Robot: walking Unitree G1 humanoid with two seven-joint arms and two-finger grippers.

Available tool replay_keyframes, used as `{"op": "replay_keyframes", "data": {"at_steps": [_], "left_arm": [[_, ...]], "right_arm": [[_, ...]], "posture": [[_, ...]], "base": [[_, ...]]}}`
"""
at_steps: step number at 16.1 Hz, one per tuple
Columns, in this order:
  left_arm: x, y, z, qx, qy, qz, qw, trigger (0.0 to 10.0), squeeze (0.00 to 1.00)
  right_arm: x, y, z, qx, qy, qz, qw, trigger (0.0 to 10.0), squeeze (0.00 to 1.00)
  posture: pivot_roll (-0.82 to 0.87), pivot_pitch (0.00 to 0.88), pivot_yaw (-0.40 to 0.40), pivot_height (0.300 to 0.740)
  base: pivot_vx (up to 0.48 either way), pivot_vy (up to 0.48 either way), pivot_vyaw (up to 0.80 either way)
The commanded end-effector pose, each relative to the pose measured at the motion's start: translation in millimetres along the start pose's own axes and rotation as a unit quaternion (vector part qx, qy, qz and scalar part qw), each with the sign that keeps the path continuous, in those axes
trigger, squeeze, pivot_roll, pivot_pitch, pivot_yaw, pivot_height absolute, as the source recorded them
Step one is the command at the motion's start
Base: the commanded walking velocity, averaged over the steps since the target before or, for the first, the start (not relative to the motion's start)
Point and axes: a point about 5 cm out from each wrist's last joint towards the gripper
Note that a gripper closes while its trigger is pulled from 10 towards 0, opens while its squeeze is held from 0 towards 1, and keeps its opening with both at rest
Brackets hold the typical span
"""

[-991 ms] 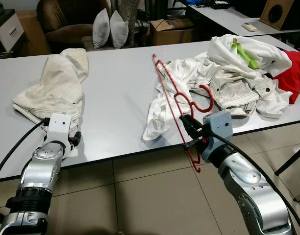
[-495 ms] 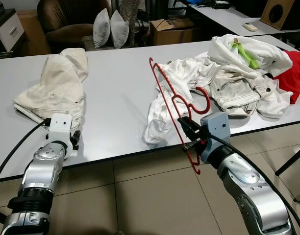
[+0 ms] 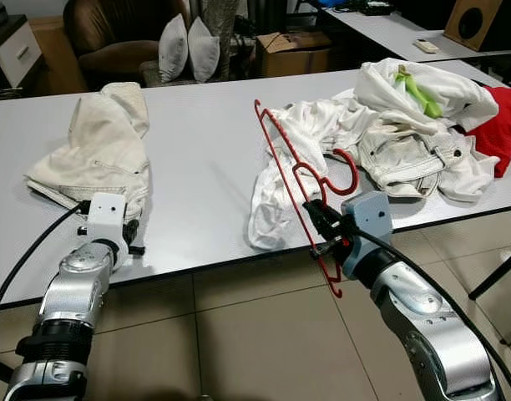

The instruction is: Hang hanger

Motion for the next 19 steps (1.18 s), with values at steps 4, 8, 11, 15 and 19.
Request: {"op": "replay_keyframes", "data": {"at_steps": [4, 8, 11, 15, 19], "left_arm": [[30.0, 1.7, -9.3, -0.054, -0.02, -0.05, 0.997, 0.0, 0.0], [115.3, -10.4, -4.3, -0.144, -0.152, -0.204, 0.956, 0.0, 0.0], [170.9, -28.7, 23.2, -0.191, -0.315, -0.315, 0.875, 0.0, 0.0], [148.6, -21.0, 13.7, -0.192, -0.272, -0.247, 0.91, 0.0, 0.0], [132.5, -10.8, 13.3, -0.119, -0.257, -0.209, 0.936, 0.0, 0.0]], "right_arm": [[-2.4, 0.6, -2.7, -0.013, -0.009, 0.001, 1.0, 10.0, 0.0], [-0.3, 1.8, -4.8, -0.024, -0.009, -0.009, 1.0, 10.0, 0.0], [0.9, 0.9, -6.8, -0.037, -0.007, -0.019, 0.999, 10.0, 0.0], [-1.3, -0.7, -6.6, -0.042, -0.006, -0.02, 0.999, 10.0, 0.0], [-2.1, -1.5, -6.7, -0.043, -0.008, -0.019, 0.999, 10.0, 0.0]], "posture": [[-0.11, 0.0, 0.048, 0.74], [-0.11, 0.0, 0.057, 0.74], [-0.12, 0.0, 0.068, 0.74], [-0.12, 0.0, 0.073, 0.74], [-0.12, 0.0, 0.068, 0.74]], "base": [[0.0, 0.0, 0.0], [0.0, 0.0, 0.0], [0.0, 0.0, 0.0], [0.0, 0.0, 0.0], [0.0, 0.0, 0.0]]}}
Point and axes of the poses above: a point about 5 cm out from each wrist's last joint towards the gripper, its own y axis pointing out of the wrist towards the gripper, its own x axis along the axis of the wrist's last joint, z = x × y, and after that the axes turned 8 degrees about y, right-handed
